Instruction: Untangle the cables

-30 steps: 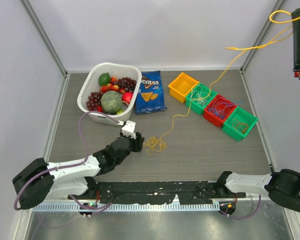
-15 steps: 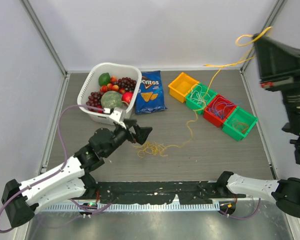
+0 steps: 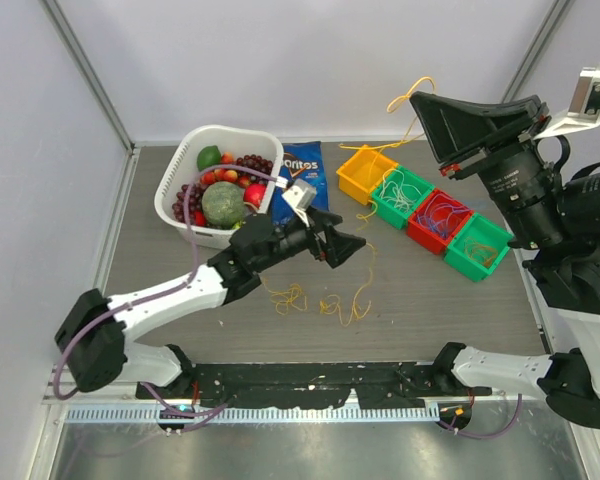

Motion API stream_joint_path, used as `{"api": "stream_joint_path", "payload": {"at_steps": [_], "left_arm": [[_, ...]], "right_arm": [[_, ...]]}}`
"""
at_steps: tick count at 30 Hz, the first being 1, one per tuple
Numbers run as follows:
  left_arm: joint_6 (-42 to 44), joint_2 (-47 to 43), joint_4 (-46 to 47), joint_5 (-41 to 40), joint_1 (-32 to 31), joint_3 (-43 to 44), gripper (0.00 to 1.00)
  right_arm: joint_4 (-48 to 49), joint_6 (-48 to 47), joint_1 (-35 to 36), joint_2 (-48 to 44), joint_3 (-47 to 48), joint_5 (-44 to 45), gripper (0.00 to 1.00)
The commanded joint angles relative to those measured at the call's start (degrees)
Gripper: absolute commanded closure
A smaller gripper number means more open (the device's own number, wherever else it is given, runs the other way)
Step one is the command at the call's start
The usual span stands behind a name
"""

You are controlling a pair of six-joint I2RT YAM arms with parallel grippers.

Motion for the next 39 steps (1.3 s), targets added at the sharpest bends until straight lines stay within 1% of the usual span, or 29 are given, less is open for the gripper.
{"api": "stream_joint_path", "payload": {"at_steps": [1, 3, 4, 5, 6, 7, 9, 10, 12, 13, 14, 15, 16, 19, 20, 21, 23, 24, 26, 28, 29, 31, 32, 33, 34, 35, 36, 38, 39], "left_arm": [[-0.35, 5.7, 10.35, 1.9, -0.61, 2.3, 0.02], [-0.79, 7.99, 11.85, 1.45, -0.7, 3.26, 0.04], [-1.23, 8.88, 12.73, 1.19, -0.7, 3.61, 0.06], [-1.58, 9.84, 13.17, 1.19, -0.7, 4.31, 0.09], [-1.67, 10.46, 13.43, 1.36, -0.7, 4.93, 0.17], [-1.67, 10.64, 12.74, 1.36, -0.7, 5.37, 0.27], [-0.97, 9.94, 10.29, 0.05, -0.79, 5.9, 0.57], [-0.44, 9.07, 9.14, 0.05, -0.7, 5.82, 0.69], [-0.09, 6.09, 5.8, 0.13, -0.7, 5.12, 0.89], [-0.17, 4.07, 4.57, -0.13, -0.7, 4.59, 1.0], [-0.44, 1.88, 2.73, -0.91, -0.7, 4.15, 1.0], [-0.96, 0.11, 0.8, -1.79, -0.7, 4.06, 1.0], [-1.31, -1.99, -1.39, -2.58, -0.79, 4.75, 1.0], [-2.63, -5.96, -13.06, -5.92, -0.7, 10.01, 1.0], [-3.16, -6.84, -17.98, -7.41, -0.61, 12.82, 1.0], [-3.86, -7.28, -22.2, -8.99, -0.61, 15.8, 1.0], [-4.74, -7.9, -28.99, -10.15, -0.7, 20.47, 1.0], [-5.01, -8.34, -31.54, -10.06, -0.7, 22.06, 1.0], [-5.45, -9.48, -33.4, -10.06, -0.7, 23.83, 1.0], [-5.8, -10.88, -33.76, -12.26, -0.7, 24.71, 1.0], [-5.89, -11.15, -34.11, -12.69, -0.7, 25.41, 1.0], [-5.8, -11.24, -35.6, -13.05, -0.7, 27.51, 1.0], [-5.8, -11.24, -36.56, -13.22, -0.7, 28.57, 1.0], [-5.8, -11.24, -37.09, -13.31, -0.7, 29.62, 1.0], [-5.63, -11.33, -37.36, -13.58, -0.61, 30.5, 1.0], [-5.89, -11.24, -37.89, -14.01, -0.7, 31.21, 1.0], [-5.97, -11.33, -38.24, -14.45, -0.7, 31.91, 1.0], [-6.5, -11.07, -38.94, -14.9, -0.61, 32.97, 1.0], [-6.68, -10.98, -39.03, -14.9, -0.7, 33.41, 1.0]], "right_arm": [[1.33, 1.77, 0.12, -0.07, 3.24, -2.88, 0.99], [1.33, 2.21, 0.12, 0.02, 3.25, -3.58, 0.99], [1.33, 2.29, 0.12, 0.02, 2.98, -4.02, 0.99], [1.24, 2.38, 0.2, -0.06, 2.81, -4.12, 0.99], [1.24, 2.3, 0.21, -0.24, 2.11, -4.29, 0.99], [1.24, 2.03, 0.12, -0.59, 1.58, -4.2, 0.99], [1.16, 1.42, 0.12, -1.64, -1.74, -3.15, 0.99], [1.07, 1.07, 0.03, -2.43, -2.72, -2.02, 0.99], [0.02, -0.34, 0.03, -4.27, -6.5, 0.96, 0.99], [-0.77, -1.04, 0.12, -5.24, -10.16, 2.81, 0.99], [-1.13, -0.96, 0.12, -6.9, -12.12, 6.92, 0.99], [-2.0, -0.09, 0.12, -7.88, -17.09, 10.0, 0.99], [-2.53, 0.62, 0.2, -9.8, -20.1, 14.91, 0.96], [-5.07, 2.9, 0.2, -12.63, -32.39, 19.69, 0.87], [-5.69, 3.34, 0.12, -13.59, -34.26, 19.88, 0.85], [-6.83, 4.13, 0.12, -14.04, -37.94, 19.62, 0.82], [-9.11, 5.36, 0.12, -14.74, -41.73, 18.65, 0.8], [-9.65, 6.07, 0.12, -15.35, -42.89, 18.65, 0.79], [-10.01, 7.04, 0.12, -16.32, -46.66, 18.39, 0.76], [-10.09, 7.65, 0.2, -16.94, -49.13, 18.21, 0.68], [-10.27, 7.66, 0.12, -17.11, -50.01, 17.86, 0.59], [-10.88, 7.83, 0.03, -16.94, -50.98, 16.64, 0.45], [-11.06, 7.74, 0.12, -16.94, -51.24, 16.28, 0.4], [-11.15, 7.48, 0.12, -16.85, -51.86, 15.14, 0.31], [-11.5, 6.87, 0.12, -16.5, -52.12, 14.7, 0.29], [-11.76, 6.52, 0.12, -16.5, -52.3, 13.13, 0.27], [-11.94, 5.56, 0.12, -16.41, -52.39, 11.72, 0.26], [-9.85, 3.8, 0.12, -16.85, -52.56, 4.62, 0.25], [-8.09, 3.18, 0.12, -17.29, -53.09, -2.2, 0.25]]}}
